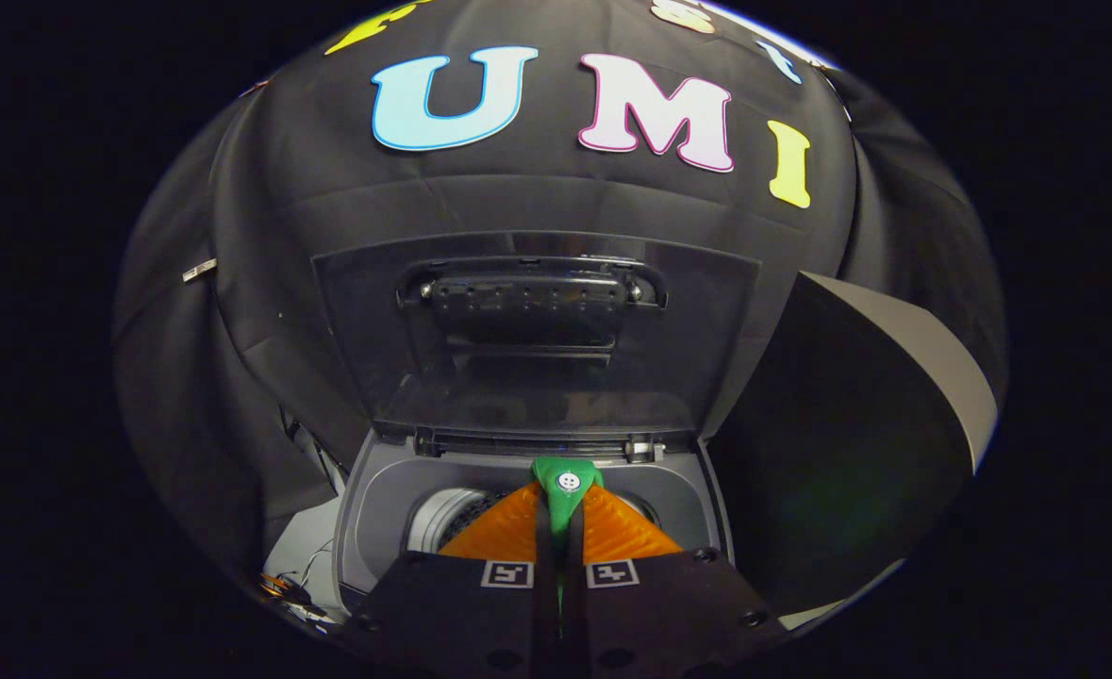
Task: Put the clothes into the washing machine and then close the washing machine lid.
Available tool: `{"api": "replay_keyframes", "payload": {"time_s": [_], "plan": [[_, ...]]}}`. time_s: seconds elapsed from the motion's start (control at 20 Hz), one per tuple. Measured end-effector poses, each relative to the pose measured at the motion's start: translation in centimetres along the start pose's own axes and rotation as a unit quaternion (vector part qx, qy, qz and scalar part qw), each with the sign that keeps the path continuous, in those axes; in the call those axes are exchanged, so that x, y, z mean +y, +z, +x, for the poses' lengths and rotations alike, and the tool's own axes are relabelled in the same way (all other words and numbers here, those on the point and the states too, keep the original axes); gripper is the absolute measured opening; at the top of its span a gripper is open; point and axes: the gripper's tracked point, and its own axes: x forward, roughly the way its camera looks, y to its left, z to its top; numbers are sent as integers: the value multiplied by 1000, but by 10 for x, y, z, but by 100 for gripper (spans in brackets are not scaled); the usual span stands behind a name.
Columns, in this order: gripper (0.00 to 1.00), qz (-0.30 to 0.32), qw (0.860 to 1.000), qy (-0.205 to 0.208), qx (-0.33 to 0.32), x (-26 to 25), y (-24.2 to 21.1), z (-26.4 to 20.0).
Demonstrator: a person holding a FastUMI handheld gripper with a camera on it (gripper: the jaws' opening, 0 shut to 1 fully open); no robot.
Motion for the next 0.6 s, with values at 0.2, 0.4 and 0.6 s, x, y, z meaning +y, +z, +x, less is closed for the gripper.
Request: {"api": "replay_keyframes", "payload": {"time_s": [0.2, 0.4, 0.6], "plan": [[12, 8, 1000, 3, 7, -4, -4, -2], [99, 8, 1000, 9, -29, -1, 13, -7], [99, 21, 999, 13, -23, -4, 16, -10]]}}
